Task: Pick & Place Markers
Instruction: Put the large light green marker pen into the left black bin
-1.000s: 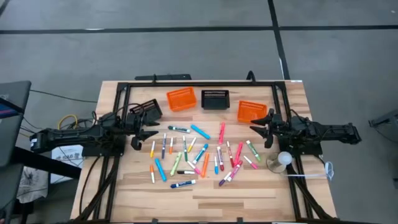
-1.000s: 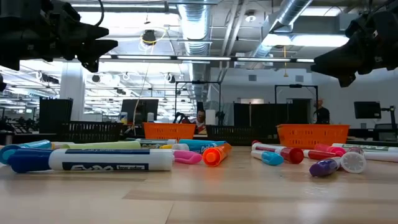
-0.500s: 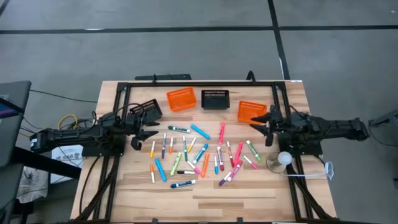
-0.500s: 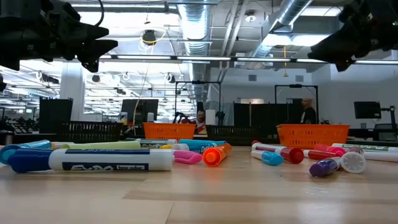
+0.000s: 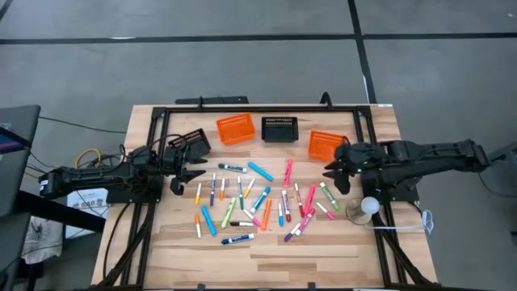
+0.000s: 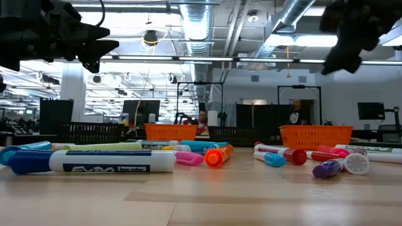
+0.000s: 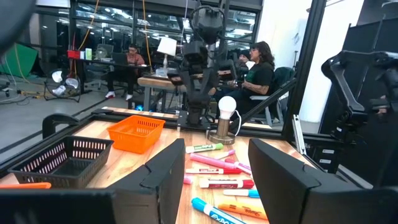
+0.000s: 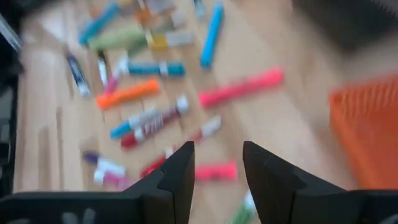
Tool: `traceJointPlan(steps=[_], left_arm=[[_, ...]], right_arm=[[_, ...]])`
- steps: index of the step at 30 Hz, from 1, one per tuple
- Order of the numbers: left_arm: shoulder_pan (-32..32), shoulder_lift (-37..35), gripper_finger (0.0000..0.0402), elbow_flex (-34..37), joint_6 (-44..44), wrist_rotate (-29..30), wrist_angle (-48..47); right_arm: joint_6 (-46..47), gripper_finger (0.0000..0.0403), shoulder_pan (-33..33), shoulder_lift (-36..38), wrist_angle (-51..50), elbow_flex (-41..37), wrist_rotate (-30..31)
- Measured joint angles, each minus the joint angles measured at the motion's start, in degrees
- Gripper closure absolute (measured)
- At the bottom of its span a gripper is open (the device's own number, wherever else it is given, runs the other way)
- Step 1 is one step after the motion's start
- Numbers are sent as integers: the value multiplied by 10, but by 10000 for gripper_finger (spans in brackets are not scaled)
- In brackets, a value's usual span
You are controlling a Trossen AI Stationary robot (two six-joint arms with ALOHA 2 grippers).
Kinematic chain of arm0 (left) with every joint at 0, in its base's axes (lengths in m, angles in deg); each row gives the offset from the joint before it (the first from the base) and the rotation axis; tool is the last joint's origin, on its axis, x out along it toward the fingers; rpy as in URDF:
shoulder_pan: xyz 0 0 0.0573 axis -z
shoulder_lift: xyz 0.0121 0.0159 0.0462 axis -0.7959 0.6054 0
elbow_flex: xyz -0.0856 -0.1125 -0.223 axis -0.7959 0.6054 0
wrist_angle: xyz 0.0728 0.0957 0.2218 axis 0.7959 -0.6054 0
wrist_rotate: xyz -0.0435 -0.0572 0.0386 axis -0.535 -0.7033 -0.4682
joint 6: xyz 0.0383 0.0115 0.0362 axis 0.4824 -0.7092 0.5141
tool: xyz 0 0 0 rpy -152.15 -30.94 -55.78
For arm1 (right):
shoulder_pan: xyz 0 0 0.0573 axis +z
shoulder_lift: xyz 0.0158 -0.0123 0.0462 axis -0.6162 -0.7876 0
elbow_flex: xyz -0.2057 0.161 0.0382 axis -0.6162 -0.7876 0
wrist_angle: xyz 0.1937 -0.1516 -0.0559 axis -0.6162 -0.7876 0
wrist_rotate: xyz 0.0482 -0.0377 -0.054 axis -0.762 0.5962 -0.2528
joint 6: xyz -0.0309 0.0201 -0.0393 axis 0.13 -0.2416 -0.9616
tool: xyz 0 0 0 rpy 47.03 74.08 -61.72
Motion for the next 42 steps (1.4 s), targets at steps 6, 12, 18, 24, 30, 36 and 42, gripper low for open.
traceJointPlan(steps=[6,12,18,24,30,36,42], left_arm=[[0,0,225,0,0,0,0],[0,0,225,0,0,0,0],[0,0,225,0,0,0,0],[0,0,225,0,0,0,0],[0,9,225,0,1,0,0],[0,20,225,0,1,0,0],[0,31,225,0,1,0,0]], right_arm=[[23,277,2,-71,-63,29,-79],[40,277,1,-146,-106,32,-111],[80,277,1,-201,-121,32,-114],[127,275,0,-235,-126,32,-113],[139,248,0,-240,-122,32,-113],[165,201,0,-240,-120,32,-112],[169,159,5,-245,-112,32,-111]])
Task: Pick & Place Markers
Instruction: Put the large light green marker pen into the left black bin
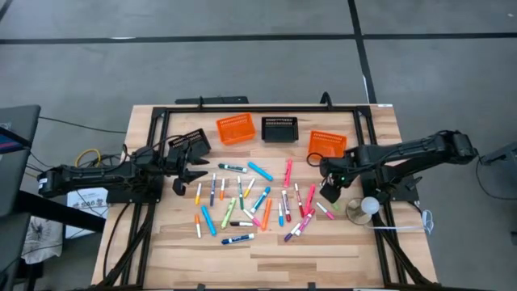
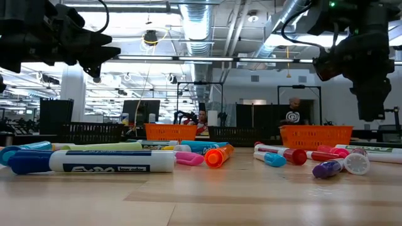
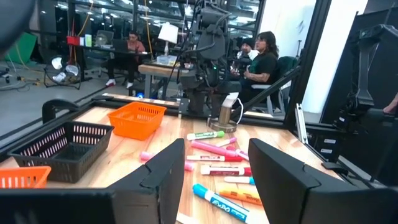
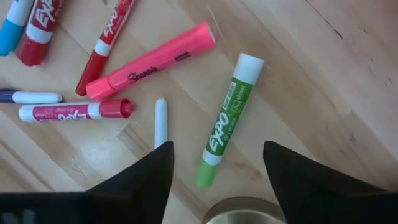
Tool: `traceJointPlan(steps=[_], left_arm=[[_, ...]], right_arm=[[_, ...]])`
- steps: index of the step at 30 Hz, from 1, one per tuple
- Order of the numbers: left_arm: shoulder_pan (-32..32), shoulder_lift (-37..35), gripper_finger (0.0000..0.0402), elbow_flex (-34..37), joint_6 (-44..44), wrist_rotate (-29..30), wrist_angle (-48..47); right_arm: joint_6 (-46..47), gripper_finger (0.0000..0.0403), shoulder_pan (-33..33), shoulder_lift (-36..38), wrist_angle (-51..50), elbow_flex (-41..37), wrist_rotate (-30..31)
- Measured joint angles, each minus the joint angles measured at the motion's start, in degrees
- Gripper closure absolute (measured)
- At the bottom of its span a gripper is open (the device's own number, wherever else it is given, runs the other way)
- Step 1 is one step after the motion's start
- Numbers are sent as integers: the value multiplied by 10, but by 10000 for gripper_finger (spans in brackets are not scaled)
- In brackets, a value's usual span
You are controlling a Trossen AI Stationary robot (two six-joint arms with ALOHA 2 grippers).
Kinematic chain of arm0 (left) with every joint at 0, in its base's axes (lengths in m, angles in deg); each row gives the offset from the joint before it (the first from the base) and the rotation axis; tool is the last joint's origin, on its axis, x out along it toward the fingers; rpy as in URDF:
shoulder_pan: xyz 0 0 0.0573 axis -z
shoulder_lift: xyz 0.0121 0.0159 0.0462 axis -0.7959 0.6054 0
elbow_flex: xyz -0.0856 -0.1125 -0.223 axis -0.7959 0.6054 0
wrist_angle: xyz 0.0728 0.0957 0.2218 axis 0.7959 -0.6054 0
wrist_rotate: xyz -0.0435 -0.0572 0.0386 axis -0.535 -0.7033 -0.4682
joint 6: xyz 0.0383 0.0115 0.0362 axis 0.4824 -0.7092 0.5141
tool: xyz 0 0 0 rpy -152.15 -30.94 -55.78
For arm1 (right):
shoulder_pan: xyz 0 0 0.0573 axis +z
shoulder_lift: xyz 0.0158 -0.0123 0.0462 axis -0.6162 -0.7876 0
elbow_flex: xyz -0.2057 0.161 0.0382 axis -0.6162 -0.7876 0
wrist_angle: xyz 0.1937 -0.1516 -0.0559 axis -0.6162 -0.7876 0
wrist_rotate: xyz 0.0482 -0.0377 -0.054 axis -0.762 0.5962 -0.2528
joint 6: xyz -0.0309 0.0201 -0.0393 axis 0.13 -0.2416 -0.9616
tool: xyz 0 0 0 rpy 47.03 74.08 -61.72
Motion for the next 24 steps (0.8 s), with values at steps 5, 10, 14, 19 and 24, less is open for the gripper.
traceJointPlan(steps=[5,10,14,19,24], left_arm=[[0,-1,225,0,0,0,1],[0,-1,225,0,0,0,4],[0,-1,225,0,0,0,5],[0,-1,225,0,0,0,5],[0,-1,225,0,0,0,5]], right_arm=[[1,153,-1,-14,2,0,15],[17,153,1,-53,24,0,17],[19,153,11,-90,28,0,44],[20,153,18,-126,34,-1,57],[31,153,25,-164,44,-2,60]])
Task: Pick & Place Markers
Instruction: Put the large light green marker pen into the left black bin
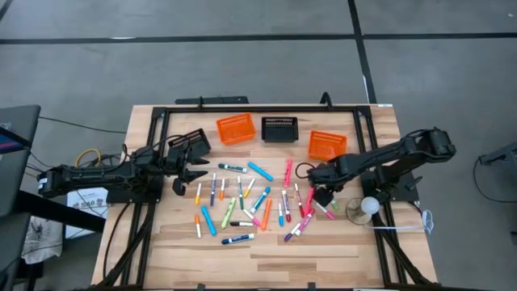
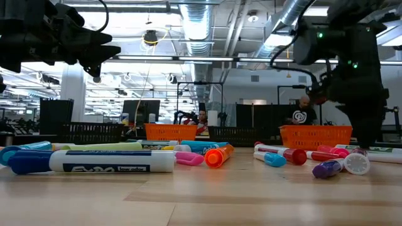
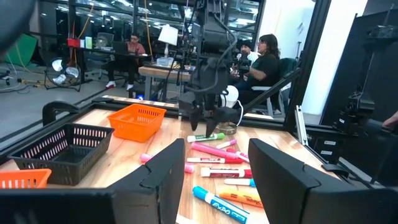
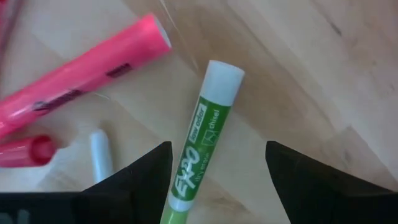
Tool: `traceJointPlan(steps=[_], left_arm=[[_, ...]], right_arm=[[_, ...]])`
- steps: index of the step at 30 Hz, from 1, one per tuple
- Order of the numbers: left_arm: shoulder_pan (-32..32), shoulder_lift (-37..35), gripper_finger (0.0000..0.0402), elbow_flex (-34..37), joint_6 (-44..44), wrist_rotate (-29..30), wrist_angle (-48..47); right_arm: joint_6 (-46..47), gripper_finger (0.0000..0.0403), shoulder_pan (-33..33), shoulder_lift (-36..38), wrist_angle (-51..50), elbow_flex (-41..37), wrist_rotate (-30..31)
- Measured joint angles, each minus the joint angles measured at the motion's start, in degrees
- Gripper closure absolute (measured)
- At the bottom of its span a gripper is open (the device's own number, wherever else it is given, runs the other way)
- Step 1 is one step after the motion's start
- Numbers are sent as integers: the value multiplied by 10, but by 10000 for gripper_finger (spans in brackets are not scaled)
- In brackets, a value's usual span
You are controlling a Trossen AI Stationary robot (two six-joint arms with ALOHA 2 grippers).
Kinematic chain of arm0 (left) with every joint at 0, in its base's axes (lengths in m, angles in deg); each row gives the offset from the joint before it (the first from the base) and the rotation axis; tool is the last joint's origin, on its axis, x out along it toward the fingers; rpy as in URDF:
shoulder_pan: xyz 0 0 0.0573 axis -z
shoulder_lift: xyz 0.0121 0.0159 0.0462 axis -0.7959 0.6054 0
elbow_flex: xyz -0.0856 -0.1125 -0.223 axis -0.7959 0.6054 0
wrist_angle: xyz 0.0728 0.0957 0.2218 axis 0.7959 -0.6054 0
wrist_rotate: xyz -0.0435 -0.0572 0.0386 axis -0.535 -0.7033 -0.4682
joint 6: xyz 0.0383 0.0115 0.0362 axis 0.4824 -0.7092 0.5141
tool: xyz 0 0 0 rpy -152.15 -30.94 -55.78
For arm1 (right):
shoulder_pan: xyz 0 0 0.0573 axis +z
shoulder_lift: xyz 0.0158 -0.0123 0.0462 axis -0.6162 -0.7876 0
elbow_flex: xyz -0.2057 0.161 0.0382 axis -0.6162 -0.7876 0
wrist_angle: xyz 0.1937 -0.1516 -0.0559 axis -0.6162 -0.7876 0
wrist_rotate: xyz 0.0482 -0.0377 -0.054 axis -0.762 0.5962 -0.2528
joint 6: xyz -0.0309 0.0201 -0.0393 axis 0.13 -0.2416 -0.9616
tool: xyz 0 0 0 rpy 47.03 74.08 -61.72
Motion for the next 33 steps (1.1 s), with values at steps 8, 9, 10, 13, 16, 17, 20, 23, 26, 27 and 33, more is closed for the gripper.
traceJointPlan(steps=[8,9,10,13,16,17,20,23,26,27,33], left_arm=[[0,0,225,0,0,0,0],[0,0,225,0,0,0,0],[0,0,225,0,0,0,0],[0,0,225,0,0,0,1],[0,0,225,0,0,0,1],[0,0,225,0,0,0,1],[0,0,225,0,0,0,1],[0,0,225,0,0,0,1],[0,0,225,0,0,0,2],[0,0,225,0,0,0,2],[0,0,225,0,-2,0,5]], right_arm=[[2,159,5,-71,5,4,-3],[4,164,5,-75,6,5,-4],[7,171,5,-78,7,5,-5],[8,202,4,-77,11,5,-8],[13,244,5,-64,18,0,-2],[15,258,5,-58,19,0,0],[14,302,5,-44,22,-1,6],[14,338,4,-33,15,-2,19],[14,360,3,-17,5,-3,28],[14,359,4,-9,-1,-3,27],[33,358,3,72,-38,-2,16]])
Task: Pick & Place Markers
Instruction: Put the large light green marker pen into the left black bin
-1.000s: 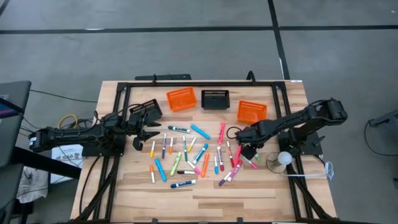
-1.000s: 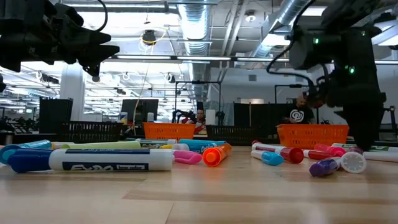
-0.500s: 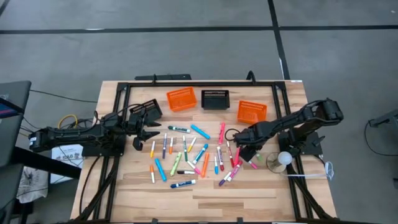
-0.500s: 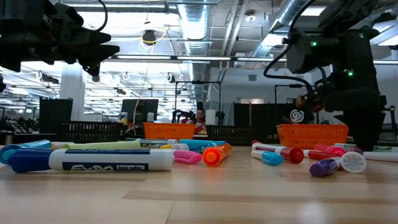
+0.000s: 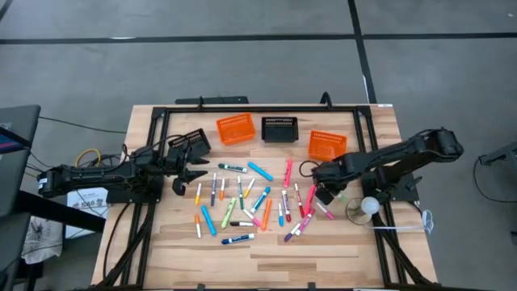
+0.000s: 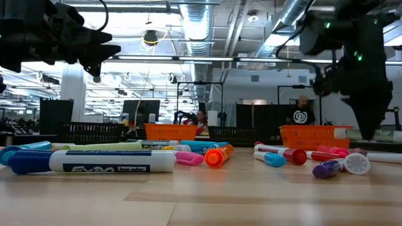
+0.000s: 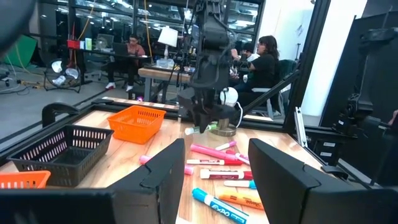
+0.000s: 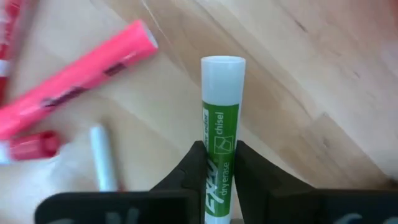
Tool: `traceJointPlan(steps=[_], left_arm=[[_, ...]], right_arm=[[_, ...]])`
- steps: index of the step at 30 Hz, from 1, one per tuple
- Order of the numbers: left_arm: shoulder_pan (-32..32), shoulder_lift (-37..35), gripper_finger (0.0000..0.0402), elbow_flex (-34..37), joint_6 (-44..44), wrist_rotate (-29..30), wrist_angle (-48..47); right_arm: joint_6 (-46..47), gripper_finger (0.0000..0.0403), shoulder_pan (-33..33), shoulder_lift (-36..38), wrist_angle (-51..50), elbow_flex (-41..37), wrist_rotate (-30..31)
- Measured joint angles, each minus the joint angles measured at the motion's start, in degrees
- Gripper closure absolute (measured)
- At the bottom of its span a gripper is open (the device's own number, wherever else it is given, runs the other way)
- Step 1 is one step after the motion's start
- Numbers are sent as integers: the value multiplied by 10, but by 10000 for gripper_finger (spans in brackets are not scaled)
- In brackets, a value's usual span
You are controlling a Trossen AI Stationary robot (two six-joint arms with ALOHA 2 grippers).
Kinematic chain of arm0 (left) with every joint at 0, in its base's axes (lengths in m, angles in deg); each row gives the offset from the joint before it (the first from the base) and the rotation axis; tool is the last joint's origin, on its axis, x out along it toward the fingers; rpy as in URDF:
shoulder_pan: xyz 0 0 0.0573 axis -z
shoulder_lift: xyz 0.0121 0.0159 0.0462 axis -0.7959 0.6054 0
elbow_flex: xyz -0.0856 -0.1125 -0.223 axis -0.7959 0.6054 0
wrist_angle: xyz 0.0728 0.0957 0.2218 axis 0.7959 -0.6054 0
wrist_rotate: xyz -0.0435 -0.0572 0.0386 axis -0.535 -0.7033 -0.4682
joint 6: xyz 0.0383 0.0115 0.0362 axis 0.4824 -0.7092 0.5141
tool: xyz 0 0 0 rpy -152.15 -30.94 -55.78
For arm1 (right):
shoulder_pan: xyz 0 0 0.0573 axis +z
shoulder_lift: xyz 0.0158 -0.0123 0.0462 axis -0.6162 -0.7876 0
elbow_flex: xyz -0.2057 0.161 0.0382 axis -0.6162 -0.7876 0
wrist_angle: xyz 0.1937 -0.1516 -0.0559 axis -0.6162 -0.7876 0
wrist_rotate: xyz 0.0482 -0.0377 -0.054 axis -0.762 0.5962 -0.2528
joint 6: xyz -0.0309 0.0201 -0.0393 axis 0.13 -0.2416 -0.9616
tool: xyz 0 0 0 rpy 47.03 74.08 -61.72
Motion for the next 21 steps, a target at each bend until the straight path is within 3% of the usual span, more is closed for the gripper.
traceJointPlan(steps=[5,12,16,21], left_arm=[[0,0,225,0,-27,0,18],[0,0,225,0,-110,0,50],[0,0,225,0,-121,0,69],[1,0,225,0,-133,0,100]], right_arm=[[30,351,-3,102,36,0,-17],[19,351,-19,214,229,1,2],[-40,351,-38,212,397,2,1],[-97,351,-64,149,591,2,-8]])
